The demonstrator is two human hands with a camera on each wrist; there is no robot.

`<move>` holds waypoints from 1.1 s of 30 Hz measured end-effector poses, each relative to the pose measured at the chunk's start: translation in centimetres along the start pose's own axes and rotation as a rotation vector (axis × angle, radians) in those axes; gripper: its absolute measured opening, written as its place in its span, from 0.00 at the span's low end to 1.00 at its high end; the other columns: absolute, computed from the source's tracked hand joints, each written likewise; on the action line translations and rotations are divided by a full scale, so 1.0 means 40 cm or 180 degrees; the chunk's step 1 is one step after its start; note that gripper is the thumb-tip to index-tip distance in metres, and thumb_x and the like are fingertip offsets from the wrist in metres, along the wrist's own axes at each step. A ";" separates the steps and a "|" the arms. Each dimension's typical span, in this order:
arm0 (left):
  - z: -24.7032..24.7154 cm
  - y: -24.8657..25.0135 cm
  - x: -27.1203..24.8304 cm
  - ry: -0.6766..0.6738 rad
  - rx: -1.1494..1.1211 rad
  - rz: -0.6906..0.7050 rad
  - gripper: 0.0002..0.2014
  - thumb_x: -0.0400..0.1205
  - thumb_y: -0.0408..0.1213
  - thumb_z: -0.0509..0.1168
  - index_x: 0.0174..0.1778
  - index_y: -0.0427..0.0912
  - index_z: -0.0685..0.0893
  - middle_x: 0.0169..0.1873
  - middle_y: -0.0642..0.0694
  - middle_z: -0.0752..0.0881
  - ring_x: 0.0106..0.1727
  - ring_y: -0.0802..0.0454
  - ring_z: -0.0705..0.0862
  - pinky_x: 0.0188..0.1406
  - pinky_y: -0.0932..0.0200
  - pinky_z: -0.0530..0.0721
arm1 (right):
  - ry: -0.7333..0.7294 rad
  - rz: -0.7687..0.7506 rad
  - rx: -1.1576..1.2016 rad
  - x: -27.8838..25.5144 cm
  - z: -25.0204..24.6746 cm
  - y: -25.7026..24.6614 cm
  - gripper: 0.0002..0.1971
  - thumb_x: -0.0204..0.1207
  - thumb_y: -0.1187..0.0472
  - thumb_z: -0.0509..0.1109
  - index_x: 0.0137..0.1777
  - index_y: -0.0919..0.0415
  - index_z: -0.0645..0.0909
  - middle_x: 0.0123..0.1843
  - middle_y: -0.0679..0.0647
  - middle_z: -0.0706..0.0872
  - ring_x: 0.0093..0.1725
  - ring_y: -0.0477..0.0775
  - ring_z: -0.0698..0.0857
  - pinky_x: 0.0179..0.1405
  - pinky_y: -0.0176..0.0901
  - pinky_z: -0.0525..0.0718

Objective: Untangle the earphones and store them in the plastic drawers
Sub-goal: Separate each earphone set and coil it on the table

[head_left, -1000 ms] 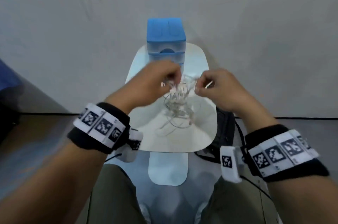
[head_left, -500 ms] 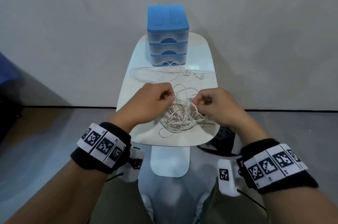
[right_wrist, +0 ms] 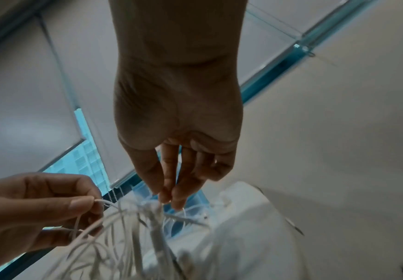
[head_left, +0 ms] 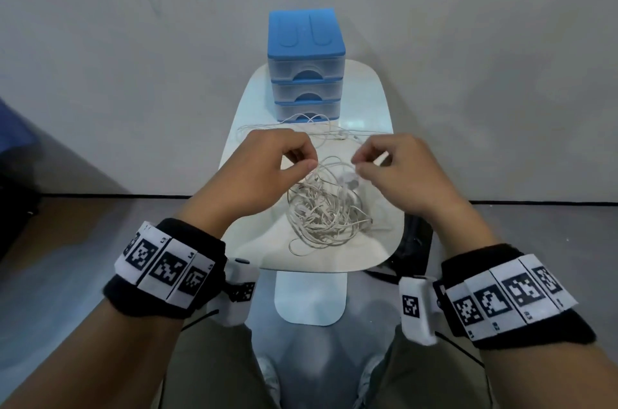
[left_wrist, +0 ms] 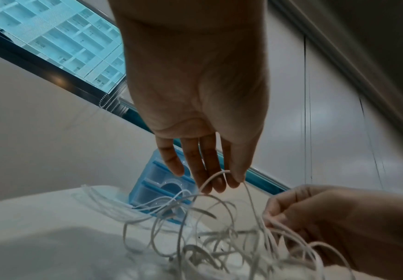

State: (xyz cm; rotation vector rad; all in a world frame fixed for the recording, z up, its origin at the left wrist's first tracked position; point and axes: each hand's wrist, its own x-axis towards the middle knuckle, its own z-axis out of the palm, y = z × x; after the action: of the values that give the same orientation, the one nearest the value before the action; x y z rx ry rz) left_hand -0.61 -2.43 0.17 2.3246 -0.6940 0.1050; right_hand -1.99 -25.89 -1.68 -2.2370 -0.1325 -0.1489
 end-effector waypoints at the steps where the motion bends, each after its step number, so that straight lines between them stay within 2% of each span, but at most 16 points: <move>1: -0.007 0.007 0.002 0.0040 -0.0030 0.0015 0.04 0.84 0.34 0.74 0.44 0.46 0.90 0.39 0.56 0.90 0.45 0.61 0.87 0.50 0.72 0.79 | -0.0014 -0.0170 0.0061 0.006 -0.006 -0.026 0.05 0.76 0.64 0.76 0.46 0.53 0.90 0.43 0.43 0.89 0.31 0.36 0.81 0.36 0.26 0.76; 4: -0.022 0.027 0.006 0.0236 -0.0208 0.0017 0.04 0.85 0.35 0.72 0.45 0.45 0.89 0.38 0.54 0.90 0.44 0.57 0.88 0.52 0.63 0.84 | -0.0487 -0.0468 -0.0146 0.024 -0.004 -0.093 0.02 0.78 0.58 0.77 0.49 0.51 0.90 0.50 0.43 0.86 0.40 0.43 0.84 0.44 0.35 0.80; 7: -0.024 0.030 0.000 0.0462 -0.0466 -0.0133 0.03 0.86 0.36 0.71 0.46 0.45 0.86 0.40 0.53 0.89 0.45 0.54 0.88 0.52 0.58 0.85 | -0.0545 -0.0460 -0.0089 0.038 -0.010 -0.131 0.07 0.81 0.55 0.75 0.42 0.54 0.88 0.37 0.37 0.87 0.34 0.41 0.81 0.39 0.38 0.77; 9: -0.011 0.015 -0.009 0.0214 -0.0451 -0.0373 0.05 0.84 0.40 0.74 0.50 0.48 0.83 0.47 0.54 0.88 0.51 0.56 0.86 0.53 0.58 0.82 | -0.0424 -0.0518 0.0407 0.048 -0.025 -0.147 0.07 0.81 0.57 0.74 0.41 0.57 0.88 0.36 0.41 0.89 0.34 0.41 0.80 0.40 0.39 0.77; 12: 0.019 -0.017 -0.032 -0.0326 -0.0271 -0.0952 0.20 0.80 0.52 0.76 0.61 0.54 0.75 0.61 0.53 0.80 0.55 0.57 0.82 0.55 0.58 0.80 | -0.0249 -0.0537 0.0710 0.053 -0.050 -0.164 0.07 0.82 0.61 0.73 0.41 0.59 0.88 0.38 0.53 0.91 0.36 0.42 0.82 0.40 0.36 0.76; 15: 0.032 -0.023 -0.050 -0.0377 -0.0455 -0.1297 0.26 0.79 0.57 0.75 0.64 0.56 0.69 0.58 0.51 0.77 0.49 0.53 0.82 0.52 0.53 0.80 | 0.0134 -0.0364 0.0529 0.049 -0.075 -0.159 0.07 0.79 0.63 0.73 0.40 0.61 0.90 0.38 0.56 0.92 0.33 0.41 0.81 0.33 0.29 0.73; 17: 0.032 -0.024 -0.054 -0.0364 -0.0494 -0.1385 0.21 0.81 0.55 0.74 0.61 0.54 0.71 0.54 0.50 0.81 0.45 0.50 0.83 0.47 0.52 0.79 | 0.0379 -0.0162 0.0436 0.045 -0.091 -0.145 0.08 0.77 0.65 0.71 0.40 0.63 0.90 0.38 0.57 0.92 0.31 0.40 0.80 0.28 0.26 0.73; 19: 0.034 -0.018 -0.051 -0.0279 -0.0431 -0.1360 0.11 0.83 0.50 0.73 0.54 0.52 0.79 0.47 0.49 0.86 0.44 0.48 0.86 0.45 0.52 0.80 | 0.0469 -0.0004 0.0357 0.042 -0.101 -0.129 0.09 0.77 0.65 0.70 0.39 0.61 0.91 0.38 0.58 0.91 0.31 0.41 0.80 0.27 0.25 0.73; 20: 0.038 -0.014 -0.049 -0.0216 -0.0382 -0.1316 0.07 0.83 0.47 0.72 0.49 0.50 0.84 0.44 0.49 0.88 0.43 0.49 0.86 0.43 0.54 0.80 | 0.0471 0.0028 0.0291 0.040 -0.103 -0.122 0.09 0.77 0.64 0.70 0.38 0.60 0.91 0.38 0.58 0.91 0.32 0.43 0.81 0.26 0.26 0.73; 22: 0.050 -0.005 -0.042 -0.0140 -0.0336 -0.1227 0.05 0.83 0.44 0.73 0.43 0.50 0.88 0.39 0.51 0.89 0.38 0.56 0.85 0.39 0.59 0.77 | 0.0455 0.0056 0.0184 0.037 -0.101 -0.112 0.09 0.77 0.64 0.71 0.37 0.58 0.91 0.36 0.59 0.90 0.32 0.51 0.83 0.25 0.26 0.73; 23: 0.056 -0.001 -0.038 -0.0122 -0.0363 -0.1202 0.04 0.83 0.42 0.73 0.42 0.50 0.90 0.38 0.53 0.89 0.36 0.61 0.84 0.38 0.61 0.76 | 0.0444 0.0084 0.0149 0.035 -0.099 -0.108 0.09 0.77 0.63 0.71 0.38 0.57 0.91 0.33 0.57 0.89 0.31 0.54 0.82 0.23 0.27 0.74; 24: 0.062 0.001 -0.033 -0.0106 -0.0411 -0.1190 0.04 0.83 0.41 0.73 0.43 0.50 0.91 0.38 0.54 0.90 0.34 0.65 0.83 0.39 0.63 0.76 | 0.0431 0.0118 0.0124 0.035 -0.097 -0.102 0.09 0.78 0.62 0.72 0.38 0.56 0.91 0.29 0.53 0.86 0.28 0.54 0.80 0.21 0.27 0.73; 26: 0.072 0.005 -0.024 -0.0047 -0.0507 -0.1163 0.03 0.82 0.39 0.73 0.46 0.51 0.92 0.39 0.56 0.90 0.34 0.69 0.83 0.40 0.66 0.75 | 0.0372 0.0143 0.0105 0.032 -0.096 -0.092 0.08 0.79 0.61 0.74 0.40 0.55 0.92 0.20 0.43 0.76 0.22 0.46 0.71 0.19 0.28 0.68; 28: 0.077 0.010 -0.015 0.0079 -0.0639 -0.1167 0.05 0.83 0.37 0.73 0.49 0.51 0.93 0.42 0.56 0.91 0.34 0.69 0.83 0.40 0.70 0.76 | 0.0279 0.0136 0.0119 0.031 -0.096 -0.077 0.06 0.81 0.61 0.75 0.44 0.57 0.93 0.17 0.42 0.71 0.19 0.42 0.69 0.18 0.27 0.67; 32: 0.084 0.016 0.001 0.0181 -0.0890 -0.1161 0.08 0.83 0.33 0.72 0.53 0.49 0.93 0.44 0.54 0.91 0.29 0.64 0.85 0.37 0.73 0.80 | -0.0025 0.0233 0.0004 0.034 -0.073 -0.046 0.06 0.81 0.61 0.75 0.45 0.58 0.92 0.15 0.41 0.71 0.17 0.43 0.68 0.18 0.29 0.67; 33: 0.087 0.016 0.004 0.0129 -0.0859 -0.1152 0.08 0.82 0.32 0.73 0.53 0.48 0.93 0.45 0.54 0.92 0.29 0.65 0.84 0.37 0.72 0.80 | -0.0116 0.0246 -0.0028 0.033 -0.061 -0.038 0.06 0.81 0.60 0.76 0.44 0.57 0.93 0.16 0.40 0.72 0.17 0.42 0.68 0.19 0.30 0.67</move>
State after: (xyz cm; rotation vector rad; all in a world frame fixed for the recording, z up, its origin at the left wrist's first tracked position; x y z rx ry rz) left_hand -1.19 -5.14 -2.03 2.1407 -0.2408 -0.1003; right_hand -1.04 -26.82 1.21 -2.2506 -0.0649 -0.0669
